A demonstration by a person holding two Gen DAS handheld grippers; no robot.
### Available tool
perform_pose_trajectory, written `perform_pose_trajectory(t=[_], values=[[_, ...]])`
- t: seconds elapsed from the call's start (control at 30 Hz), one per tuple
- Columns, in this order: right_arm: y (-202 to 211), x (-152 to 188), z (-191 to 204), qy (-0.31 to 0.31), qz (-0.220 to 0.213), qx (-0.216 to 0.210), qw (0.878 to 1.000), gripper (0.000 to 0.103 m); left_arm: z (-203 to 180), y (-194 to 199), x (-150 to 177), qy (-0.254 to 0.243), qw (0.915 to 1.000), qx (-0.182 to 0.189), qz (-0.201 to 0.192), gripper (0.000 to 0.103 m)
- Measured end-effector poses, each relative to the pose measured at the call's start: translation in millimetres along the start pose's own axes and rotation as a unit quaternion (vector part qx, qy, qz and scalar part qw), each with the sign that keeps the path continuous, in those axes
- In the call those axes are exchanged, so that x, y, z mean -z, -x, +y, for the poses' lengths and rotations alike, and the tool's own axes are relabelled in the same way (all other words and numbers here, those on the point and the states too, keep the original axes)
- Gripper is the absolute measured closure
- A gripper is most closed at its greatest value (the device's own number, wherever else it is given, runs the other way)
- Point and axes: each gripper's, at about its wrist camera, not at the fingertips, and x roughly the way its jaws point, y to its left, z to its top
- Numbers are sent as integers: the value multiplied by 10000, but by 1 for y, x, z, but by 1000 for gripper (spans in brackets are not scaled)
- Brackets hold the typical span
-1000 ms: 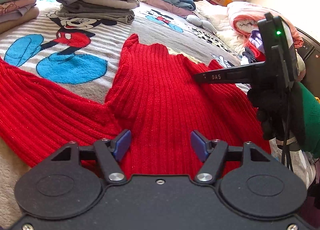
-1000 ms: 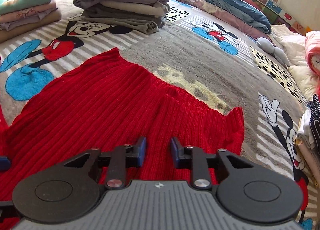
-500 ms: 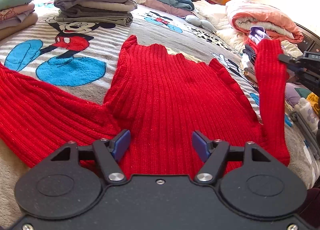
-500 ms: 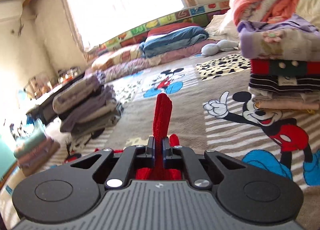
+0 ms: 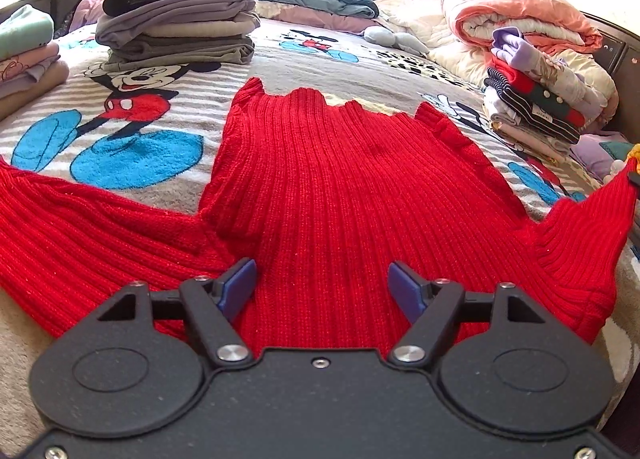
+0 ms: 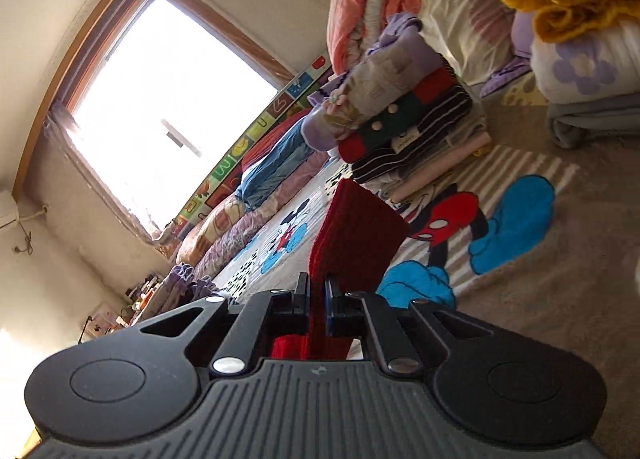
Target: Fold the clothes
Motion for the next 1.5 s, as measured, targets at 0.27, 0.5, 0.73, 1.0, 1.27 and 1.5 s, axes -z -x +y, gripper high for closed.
perform_pose_trajectory(t=[0.27,0.5,0.73,1.0,1.27,1.5], values=[[6,9,-63,-1118,-69,214,9935,89,-2,0,2,-116,9999,-37,-28,28],[2,11,-71,-1031,-75,873,9908,42,-5,-1,2,-153,9999,-28,-23,26],[-17,6,-83,-920,185,940,9911,91,-9,-3,5,-329,9994,-68,-33,23],[-16,-48,-53,363,92,708,9968,93,-15,-5,7,-528,9985,-155,-10,20],[-44,-36,-85,800,807,1363,9841,94,-16,-6,9,-609,9980,-173,-20,19],[-16,-28,-106,143,198,1406,9898,81,-18,-6,9,-645,9977,-200,-24,18]])
